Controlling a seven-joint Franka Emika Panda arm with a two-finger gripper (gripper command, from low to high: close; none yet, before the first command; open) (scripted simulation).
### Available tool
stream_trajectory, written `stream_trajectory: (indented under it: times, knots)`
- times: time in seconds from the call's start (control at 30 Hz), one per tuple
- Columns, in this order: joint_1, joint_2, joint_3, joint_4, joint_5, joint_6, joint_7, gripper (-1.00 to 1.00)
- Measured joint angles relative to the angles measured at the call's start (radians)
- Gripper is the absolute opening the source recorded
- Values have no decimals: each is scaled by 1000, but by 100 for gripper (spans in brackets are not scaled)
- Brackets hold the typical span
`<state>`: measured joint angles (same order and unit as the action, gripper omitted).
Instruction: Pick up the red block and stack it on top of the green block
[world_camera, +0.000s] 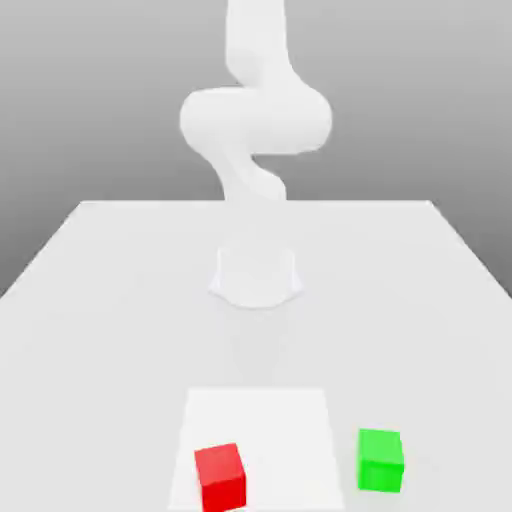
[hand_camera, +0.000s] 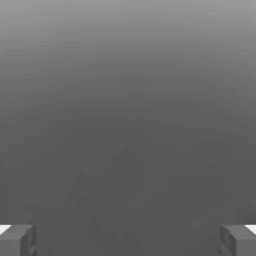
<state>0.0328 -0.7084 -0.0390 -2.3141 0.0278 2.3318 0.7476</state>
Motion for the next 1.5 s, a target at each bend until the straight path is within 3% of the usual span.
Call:
stream_trajectory:
  times: [0.5,0.67,0.87,1.0,1.03,1.27,1.43,1.5]
  knots:
    - [112,555,-140,-84,163,189,-312,0]
    - [110,729,-145,-113,163,257,-377,0]
    - [104,924,-165,-146,93,350,-399,0]
    - [71,1067,-124,-128,138,463,-441,0]
    - [59,1094,-110,-124,146,485,-447,-100]
    - [58,1096,-109,-124,146,486,-447,-100]
    - [94,942,-149,-151,76,360,-404,-100]
    - [136,902,-106,-163,53,330,-457,-100]
